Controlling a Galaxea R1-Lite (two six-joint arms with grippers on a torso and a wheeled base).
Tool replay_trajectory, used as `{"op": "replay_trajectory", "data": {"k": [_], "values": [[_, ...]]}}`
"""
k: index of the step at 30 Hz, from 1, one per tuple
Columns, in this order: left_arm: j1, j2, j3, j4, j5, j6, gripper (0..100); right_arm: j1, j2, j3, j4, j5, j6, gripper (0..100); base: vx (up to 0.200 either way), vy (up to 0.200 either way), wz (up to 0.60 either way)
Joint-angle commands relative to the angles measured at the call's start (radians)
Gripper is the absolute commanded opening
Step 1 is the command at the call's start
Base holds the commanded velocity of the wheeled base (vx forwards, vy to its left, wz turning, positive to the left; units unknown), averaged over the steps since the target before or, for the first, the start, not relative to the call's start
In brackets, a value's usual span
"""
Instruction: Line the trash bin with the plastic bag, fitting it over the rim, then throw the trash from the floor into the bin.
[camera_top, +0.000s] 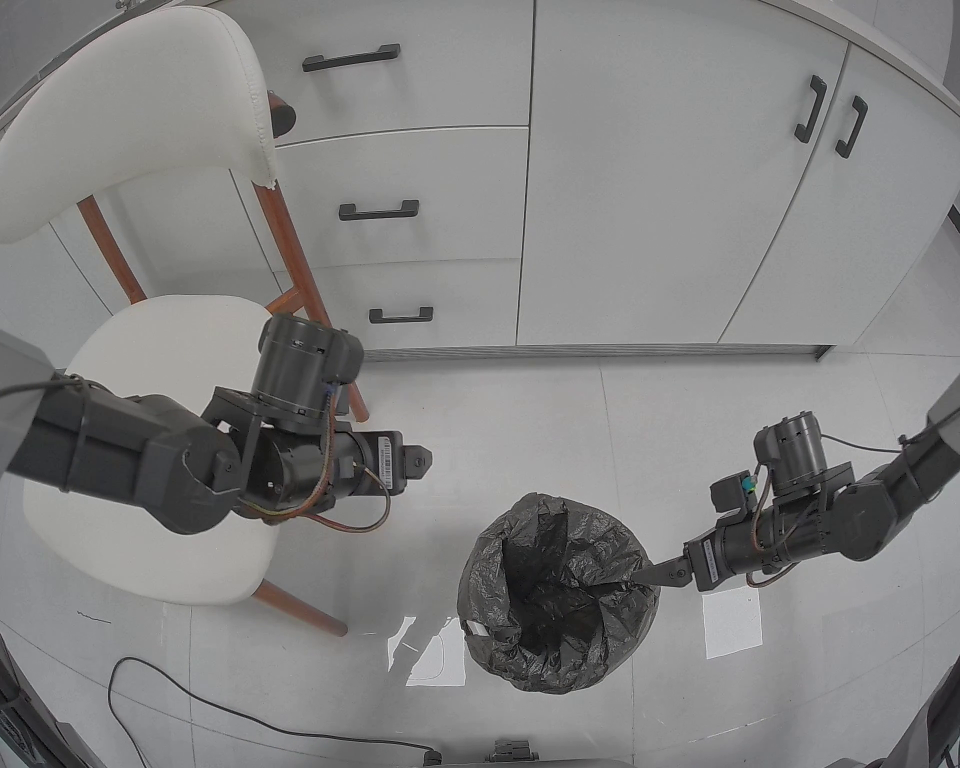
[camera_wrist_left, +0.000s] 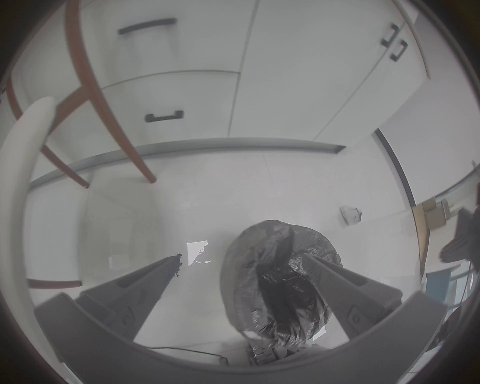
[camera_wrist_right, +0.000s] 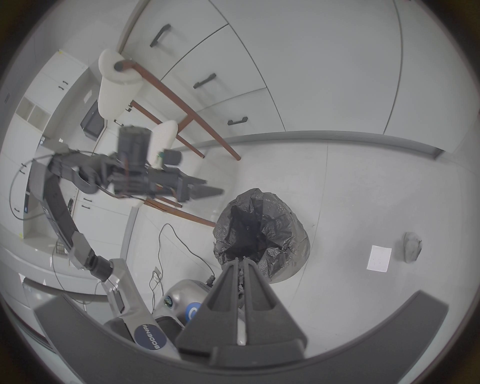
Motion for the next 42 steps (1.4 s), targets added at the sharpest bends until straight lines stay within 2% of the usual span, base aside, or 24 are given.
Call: {"op": "replay_trajectory", "data": {"k": [1, 2, 8, 23, 24, 42], "values": [[0.04, -0.067, 0.012, -0.003, 0.0, -0.001, 100, -0.032, 0.258, -0.109, -0.049, -0.044, -0.041, 100, 0.0, 0.0, 0.0], [0.04, -0.07, 0.014, -0.003, 0.0, -0.001, 100, -0.032, 0.293, -0.141, -0.05, -0.06, -0.05, 100, 0.0, 0.0, 0.0], [0.04, -0.068, 0.021, -0.006, 0.0, 0.0, 100, -0.032, 0.347, -0.167, -0.052, -0.06, -0.052, 100, 0.0, 0.0, 0.0], [0.04, -0.067, 0.024, -0.009, 0.0, 0.0, 100, -0.043, 0.35, -0.166, -0.052, -0.05, -0.047, 100, 0.0, 0.0, 0.0], [0.04, -0.067, 0.024, -0.009, 0.0, 0.0, 100, -0.043, 0.349, -0.166, -0.053, -0.047, -0.045, 0, 0.0, 0.0, 0.0], [0.04, -0.065, 0.024, -0.011, 0.0, 0.005, 100, -0.038, 0.29, -0.154, -0.042, -0.048, -0.038, 0, 0.0, 0.0, 0.0]]}}
